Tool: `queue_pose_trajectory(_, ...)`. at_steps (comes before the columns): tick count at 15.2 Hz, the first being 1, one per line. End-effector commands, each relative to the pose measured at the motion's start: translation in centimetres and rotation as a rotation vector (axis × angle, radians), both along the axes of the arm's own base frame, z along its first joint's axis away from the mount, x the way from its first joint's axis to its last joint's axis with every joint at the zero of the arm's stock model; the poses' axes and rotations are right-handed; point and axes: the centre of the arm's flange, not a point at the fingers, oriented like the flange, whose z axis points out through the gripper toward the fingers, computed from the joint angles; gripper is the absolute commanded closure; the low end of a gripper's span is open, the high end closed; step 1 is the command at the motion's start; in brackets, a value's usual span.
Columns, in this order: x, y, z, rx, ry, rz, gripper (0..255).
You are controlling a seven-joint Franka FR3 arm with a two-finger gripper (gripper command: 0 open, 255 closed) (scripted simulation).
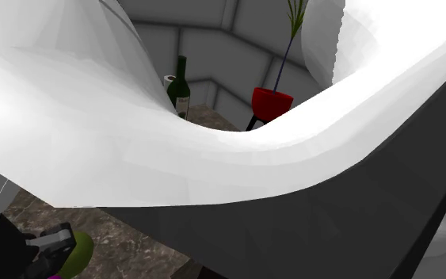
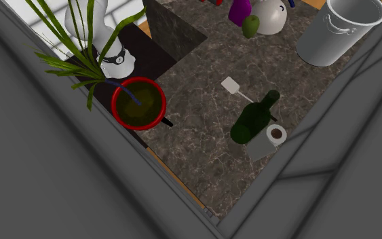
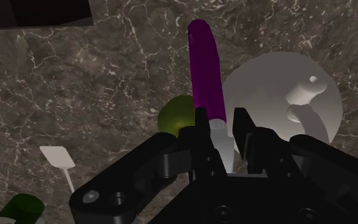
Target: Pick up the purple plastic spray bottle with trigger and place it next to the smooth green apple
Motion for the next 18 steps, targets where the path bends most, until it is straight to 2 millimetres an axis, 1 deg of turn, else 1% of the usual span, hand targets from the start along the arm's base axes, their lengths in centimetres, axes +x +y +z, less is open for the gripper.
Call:
queue_pose_trajectory(1, 0.0, 0.0, 0.0, 0.000, 0.000, 0.000, 255)
queue_pose_trajectory(2, 0.0, 0.0, 0.0, 0.000, 0.000, 0.000, 0)
queue_pose_trajectory(7, 0.0, 0.0, 0.0, 0.000, 0.000, 0.000, 0)
queue_pose_trajectory(10, -0.4, 0.1, 3.9, 0.000, 0.000, 0.000, 0)
queue_pose_trajectory(11, -0.5, 0.1, 5.0, 0.000, 0.000, 0.000, 0)
queue_pose_trajectory(18, -0.5, 0.1, 5.0, 0.000, 0.000, 0.000, 0)
